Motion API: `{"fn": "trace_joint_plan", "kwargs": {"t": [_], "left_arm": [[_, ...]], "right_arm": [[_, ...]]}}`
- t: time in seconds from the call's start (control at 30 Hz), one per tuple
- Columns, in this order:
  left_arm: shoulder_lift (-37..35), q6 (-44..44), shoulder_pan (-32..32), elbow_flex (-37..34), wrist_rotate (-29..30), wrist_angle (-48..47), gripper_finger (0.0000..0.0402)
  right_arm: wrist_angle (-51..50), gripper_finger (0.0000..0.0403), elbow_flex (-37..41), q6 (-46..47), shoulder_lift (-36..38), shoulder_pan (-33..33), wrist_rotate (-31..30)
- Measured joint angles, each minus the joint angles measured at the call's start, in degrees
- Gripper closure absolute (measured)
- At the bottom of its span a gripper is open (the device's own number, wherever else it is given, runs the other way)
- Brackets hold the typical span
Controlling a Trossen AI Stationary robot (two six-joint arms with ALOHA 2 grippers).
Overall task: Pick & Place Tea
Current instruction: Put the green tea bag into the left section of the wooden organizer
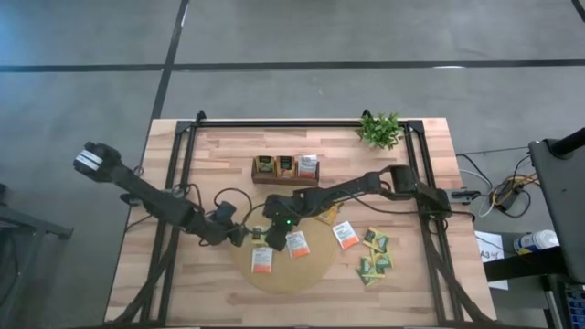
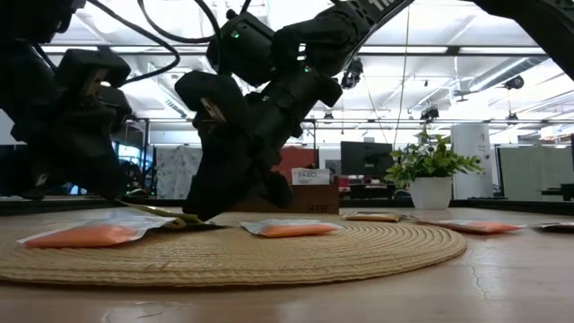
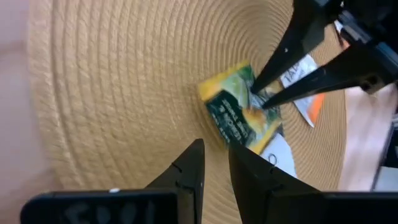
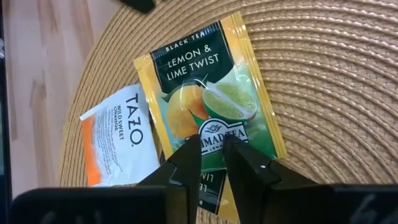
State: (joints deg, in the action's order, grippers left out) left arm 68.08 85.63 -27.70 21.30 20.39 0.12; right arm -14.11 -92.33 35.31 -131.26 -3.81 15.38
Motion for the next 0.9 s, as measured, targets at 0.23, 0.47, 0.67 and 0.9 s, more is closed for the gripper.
{"fn": "trace_joint_plan", "kwargs": {"t": [0.23,0.47,0.67,0.9], "left_arm": [[4.0,1.7,0.2,0.0,-0.4,5.3,0.0332],[4.9,3.0,0.4,0.0,-0.9,5.9,0.0332],[4.9,2.8,0.7,0.0,-1.0,5.9,0.0332],[4.9,1.4,1.5,-0.5,-1.0,5.9,0.0332]], "right_arm": [[0.8,0.0334,0.1,-1.0,-0.1,0.0,-0.2],[1.2,0.0335,0.1,-1.0,-0.2,0.0,-0.3],[2.1,0.0335,0.1,-1.0,-0.2,0.0,-0.4],[2.8,0.0335,0.2,-0.8,-0.3,0.0,-0.5]]}}
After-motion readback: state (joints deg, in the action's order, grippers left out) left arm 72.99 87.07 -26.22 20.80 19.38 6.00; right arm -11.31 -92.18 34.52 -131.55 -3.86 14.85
